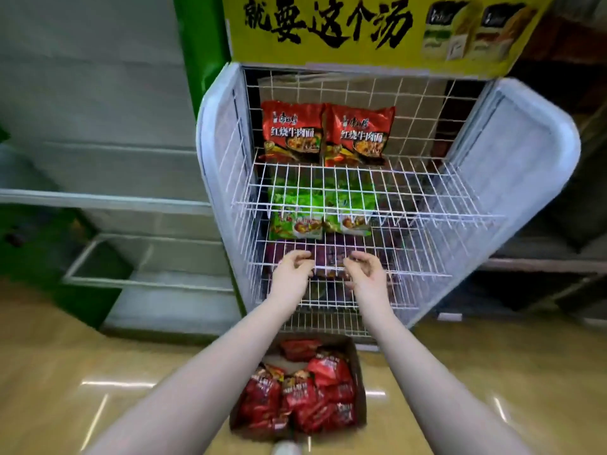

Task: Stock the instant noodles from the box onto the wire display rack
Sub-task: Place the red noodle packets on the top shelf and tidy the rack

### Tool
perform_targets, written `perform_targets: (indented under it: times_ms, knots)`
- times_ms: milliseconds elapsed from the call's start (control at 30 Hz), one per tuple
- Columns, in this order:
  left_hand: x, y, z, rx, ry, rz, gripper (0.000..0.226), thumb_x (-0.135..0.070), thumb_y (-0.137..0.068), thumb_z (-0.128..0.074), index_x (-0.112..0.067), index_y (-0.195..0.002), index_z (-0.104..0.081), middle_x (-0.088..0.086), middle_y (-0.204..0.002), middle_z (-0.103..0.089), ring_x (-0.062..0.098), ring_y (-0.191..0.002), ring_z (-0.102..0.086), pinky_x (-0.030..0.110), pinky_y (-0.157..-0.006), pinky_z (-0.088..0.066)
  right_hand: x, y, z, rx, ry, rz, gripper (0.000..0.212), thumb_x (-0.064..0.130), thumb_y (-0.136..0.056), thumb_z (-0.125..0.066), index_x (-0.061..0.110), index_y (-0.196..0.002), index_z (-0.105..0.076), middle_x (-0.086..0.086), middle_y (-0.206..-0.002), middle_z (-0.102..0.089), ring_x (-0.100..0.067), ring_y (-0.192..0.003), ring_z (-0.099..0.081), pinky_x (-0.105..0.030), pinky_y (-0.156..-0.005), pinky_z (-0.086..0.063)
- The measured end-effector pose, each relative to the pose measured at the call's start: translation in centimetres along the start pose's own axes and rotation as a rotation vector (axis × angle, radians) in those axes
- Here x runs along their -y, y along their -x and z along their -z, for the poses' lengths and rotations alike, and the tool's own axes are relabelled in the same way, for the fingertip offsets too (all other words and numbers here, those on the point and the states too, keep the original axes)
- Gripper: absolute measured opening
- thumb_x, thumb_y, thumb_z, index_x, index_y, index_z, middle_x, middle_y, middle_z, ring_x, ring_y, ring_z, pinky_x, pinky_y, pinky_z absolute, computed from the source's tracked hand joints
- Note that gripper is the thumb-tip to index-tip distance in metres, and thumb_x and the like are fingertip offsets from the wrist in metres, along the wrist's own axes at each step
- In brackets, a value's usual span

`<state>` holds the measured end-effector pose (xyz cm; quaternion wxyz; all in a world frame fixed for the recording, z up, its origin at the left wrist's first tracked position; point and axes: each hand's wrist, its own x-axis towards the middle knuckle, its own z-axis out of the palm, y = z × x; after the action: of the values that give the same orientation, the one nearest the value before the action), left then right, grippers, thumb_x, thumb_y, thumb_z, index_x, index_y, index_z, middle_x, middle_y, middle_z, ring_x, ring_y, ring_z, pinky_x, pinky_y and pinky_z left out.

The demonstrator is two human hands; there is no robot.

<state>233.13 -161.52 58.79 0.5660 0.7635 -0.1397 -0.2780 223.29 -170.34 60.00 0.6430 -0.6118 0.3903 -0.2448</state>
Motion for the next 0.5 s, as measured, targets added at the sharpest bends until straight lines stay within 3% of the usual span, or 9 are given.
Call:
perform_targets:
  times_ms: [200, 300, 400, 500]
  knots:
    - [6.0, 3.6, -2.5, -0.022, -0.074, 0.172, 0.015, -0.013, -0.093, -0.055, -0.01, -0.107, -0.058, 0.004, -0.096, -0.062, 0.02, -0.086, -0.062, 0.031, -0.08, -0.047, -8.0, 1.8, 3.3, 0.061, 0.006, -0.169, 0.02, 0.019, -0.092, -0.057, 0.016, -0.111, -0.051, -0.002, -0.099, -0.057, -0.019, -0.098, -0.057, -0.033, -0.089, -0.046]
    - [9.6, 5.6, -2.7, -0.021, -0.088, 0.274, 0.017, -0.012, -0.093, -0.053, -0.011, -0.108, -0.059, 0.005, -0.096, -0.064, 0.017, -0.081, -0.062, 0.027, -0.072, -0.046, -11.5, 3.2, 4.4, 0.058, 0.015, -0.263, 0.024, 0.018, -0.092, -0.056, 0.013, -0.115, -0.051, 0.002, -0.097, -0.058, -0.015, -0.093, -0.059, -0.036, -0.091, -0.049]
    - [12.2, 6.7, -2.4, -0.013, -0.1, 0.323, 0.01, -0.01, -0.092, -0.054, -0.018, -0.097, -0.059, 0.011, -0.1, -0.066, 0.025, -0.089, -0.064, 0.038, -0.083, -0.053, -13.8, 4.2, 5.1, 0.059, 0.051, -0.314, 0.023, 0.018, -0.092, -0.056, 0.015, -0.114, -0.051, 0.003, -0.094, -0.059, -0.013, -0.088, -0.058, -0.033, -0.087, -0.047]
    - [14.0, 6.2, -1.6, -0.006, -0.129, 0.358, 0.013, -0.01, -0.09, -0.055, -0.022, -0.089, -0.06, 0.007, -0.089, -0.065, 0.03, -0.092, -0.063, 0.045, -0.093, -0.049, -16.1, 4.5, 5.1, 0.04, 0.063, -0.39, 0.019, 0.018, -0.091, -0.057, 0.021, -0.109, -0.052, -0.004, -0.098, -0.061, -0.016, -0.084, -0.058, -0.035, -0.084, -0.048]
